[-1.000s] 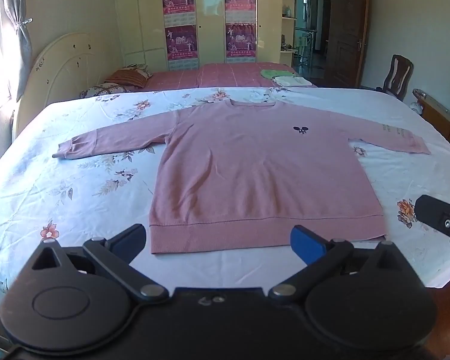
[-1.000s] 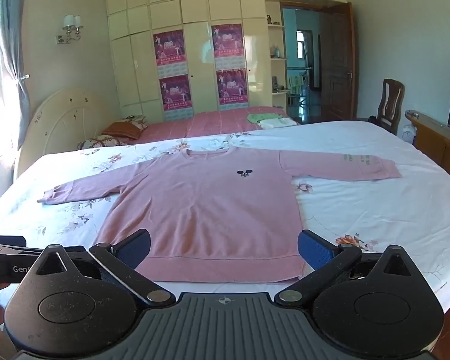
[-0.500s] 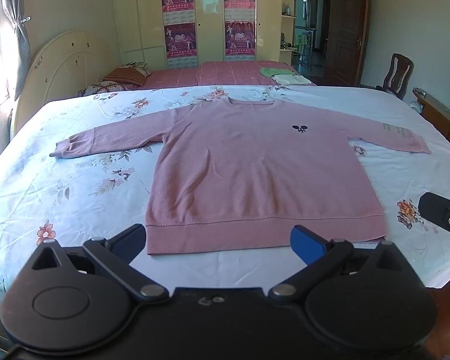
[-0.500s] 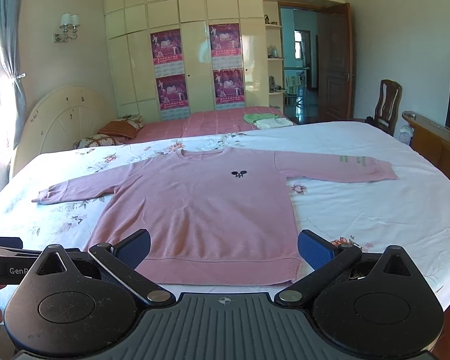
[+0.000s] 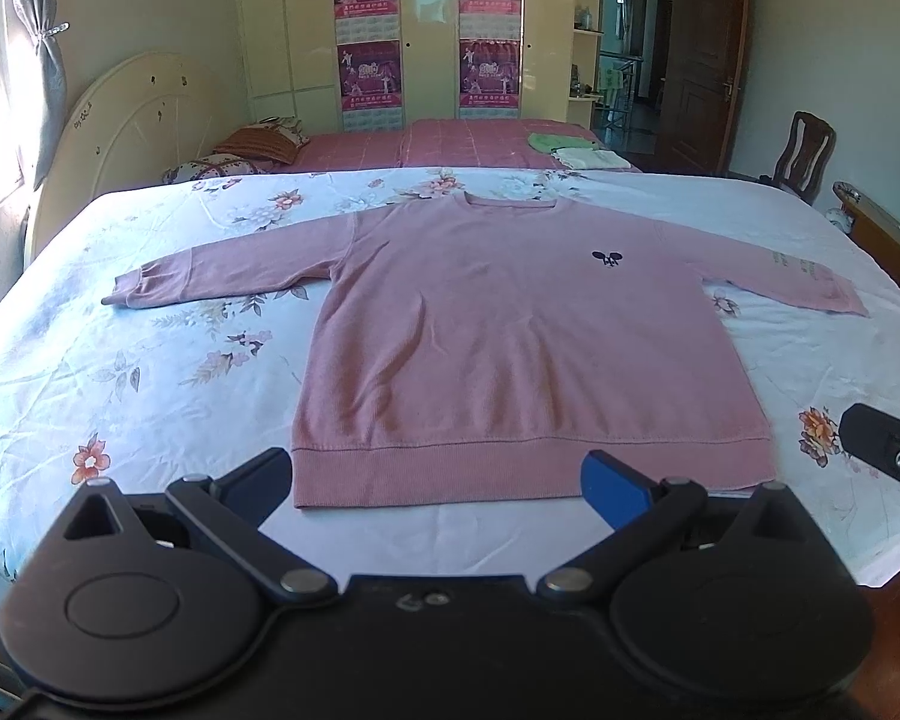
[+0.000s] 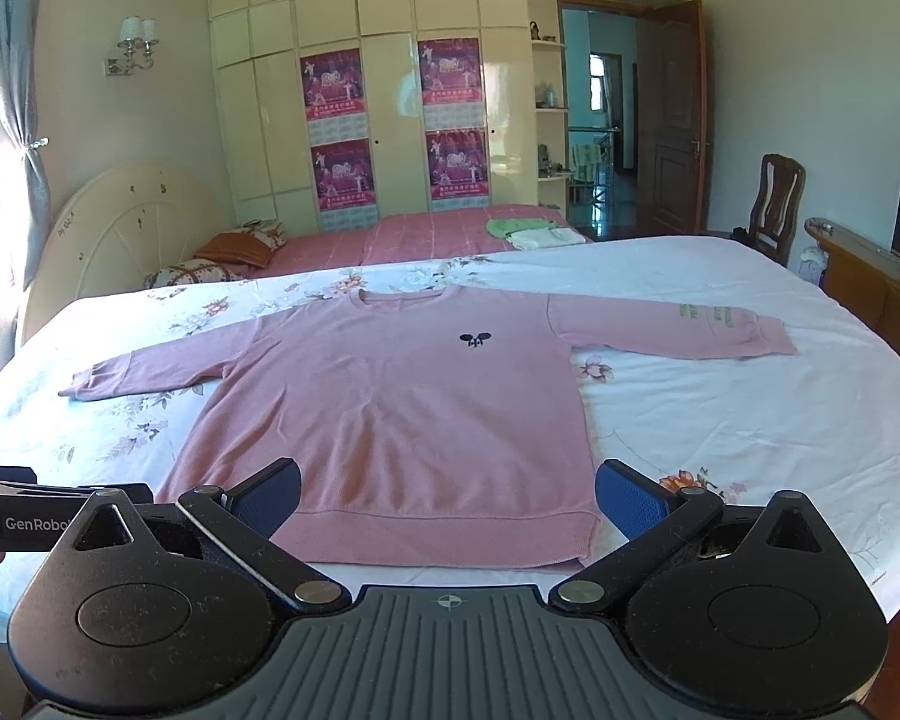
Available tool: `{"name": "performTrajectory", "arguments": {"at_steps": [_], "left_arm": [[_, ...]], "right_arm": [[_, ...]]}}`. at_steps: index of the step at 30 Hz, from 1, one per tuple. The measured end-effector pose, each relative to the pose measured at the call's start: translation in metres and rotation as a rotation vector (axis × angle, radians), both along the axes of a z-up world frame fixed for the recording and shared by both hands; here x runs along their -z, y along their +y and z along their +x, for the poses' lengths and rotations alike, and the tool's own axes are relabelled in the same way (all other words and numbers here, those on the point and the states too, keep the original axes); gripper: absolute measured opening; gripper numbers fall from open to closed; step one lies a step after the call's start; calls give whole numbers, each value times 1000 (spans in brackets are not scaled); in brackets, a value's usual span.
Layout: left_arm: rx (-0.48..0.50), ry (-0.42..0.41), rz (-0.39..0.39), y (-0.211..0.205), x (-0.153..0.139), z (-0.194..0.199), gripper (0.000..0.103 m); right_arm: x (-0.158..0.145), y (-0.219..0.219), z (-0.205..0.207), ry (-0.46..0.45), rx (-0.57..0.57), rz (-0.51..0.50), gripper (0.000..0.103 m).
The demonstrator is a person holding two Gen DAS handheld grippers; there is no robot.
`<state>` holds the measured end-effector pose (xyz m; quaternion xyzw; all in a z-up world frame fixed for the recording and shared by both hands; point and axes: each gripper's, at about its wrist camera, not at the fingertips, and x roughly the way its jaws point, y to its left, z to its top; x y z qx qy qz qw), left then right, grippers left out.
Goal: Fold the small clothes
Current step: 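Move both tools toward the spread pink sweatshirt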
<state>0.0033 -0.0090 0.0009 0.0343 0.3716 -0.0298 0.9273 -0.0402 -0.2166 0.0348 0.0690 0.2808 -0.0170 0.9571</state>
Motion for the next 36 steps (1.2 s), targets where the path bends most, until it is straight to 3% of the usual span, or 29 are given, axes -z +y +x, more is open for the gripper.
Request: {"name": "performTrajectory", "arguments": {"at_steps": [36], "left_arm": [[-12, 10, -6, 12, 4, 2, 103]], "right_arm": [[4, 7, 4, 0, -1, -3, 103]]}}
